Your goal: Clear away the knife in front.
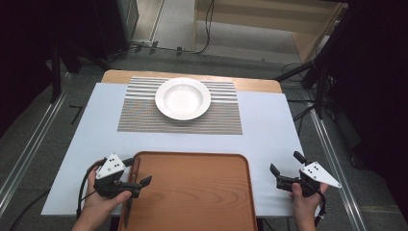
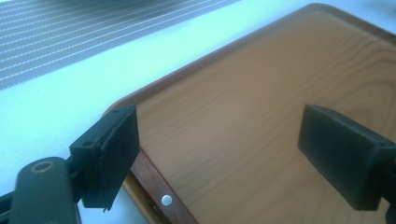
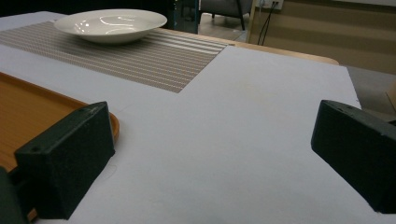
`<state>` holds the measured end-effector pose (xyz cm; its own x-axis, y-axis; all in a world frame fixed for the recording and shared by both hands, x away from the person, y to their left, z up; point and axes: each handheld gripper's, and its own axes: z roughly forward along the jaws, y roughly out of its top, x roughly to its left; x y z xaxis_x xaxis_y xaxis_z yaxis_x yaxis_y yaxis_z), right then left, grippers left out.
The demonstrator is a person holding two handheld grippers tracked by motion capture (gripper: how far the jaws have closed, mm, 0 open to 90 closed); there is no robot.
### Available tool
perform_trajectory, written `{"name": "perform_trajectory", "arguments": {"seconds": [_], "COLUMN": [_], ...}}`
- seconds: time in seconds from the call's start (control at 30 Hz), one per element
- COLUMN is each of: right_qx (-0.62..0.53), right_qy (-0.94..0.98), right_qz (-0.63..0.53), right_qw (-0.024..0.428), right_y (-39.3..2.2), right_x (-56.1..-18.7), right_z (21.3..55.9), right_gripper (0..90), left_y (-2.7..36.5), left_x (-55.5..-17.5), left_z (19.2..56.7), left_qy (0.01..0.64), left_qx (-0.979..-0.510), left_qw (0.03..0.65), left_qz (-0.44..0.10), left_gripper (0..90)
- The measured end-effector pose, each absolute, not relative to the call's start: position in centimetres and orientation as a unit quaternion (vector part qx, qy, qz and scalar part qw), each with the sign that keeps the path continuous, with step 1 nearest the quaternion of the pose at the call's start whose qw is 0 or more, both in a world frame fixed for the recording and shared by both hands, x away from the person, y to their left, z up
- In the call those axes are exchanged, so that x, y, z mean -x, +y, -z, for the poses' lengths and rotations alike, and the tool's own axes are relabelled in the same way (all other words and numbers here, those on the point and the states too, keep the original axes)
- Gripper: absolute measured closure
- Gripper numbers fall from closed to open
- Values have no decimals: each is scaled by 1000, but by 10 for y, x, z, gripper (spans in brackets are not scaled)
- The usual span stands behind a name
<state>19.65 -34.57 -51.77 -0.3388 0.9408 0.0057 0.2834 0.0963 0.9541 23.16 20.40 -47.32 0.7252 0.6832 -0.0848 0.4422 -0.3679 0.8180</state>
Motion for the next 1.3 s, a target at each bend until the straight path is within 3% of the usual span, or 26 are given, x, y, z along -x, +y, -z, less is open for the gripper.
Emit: {"name": "perform_trajectory", "arguments": {"seconds": [0.1, 0.2, 1.3], "right_qx": [-464, -466, -465], "right_qy": [659, 658, 658], "right_qz": [-486, -486, -486], "right_qw": [339, 338, 339], "right_y": [-346, -346, -346], "right_x": [-197, -196, -196], "right_z": [518, 518, 518], "right_gripper": [0, 0, 0], "left_y": [206, 210, 265], "left_x": [-232, -232, -240], "left_z": [473, 471, 463], "left_qy": [343, 339, 381], "left_qx": [-813, -810, -755], "left_qw": [453, 462, 497], "left_qz": [-128, -128, -193], "left_gripper": [12, 0, 0]}}
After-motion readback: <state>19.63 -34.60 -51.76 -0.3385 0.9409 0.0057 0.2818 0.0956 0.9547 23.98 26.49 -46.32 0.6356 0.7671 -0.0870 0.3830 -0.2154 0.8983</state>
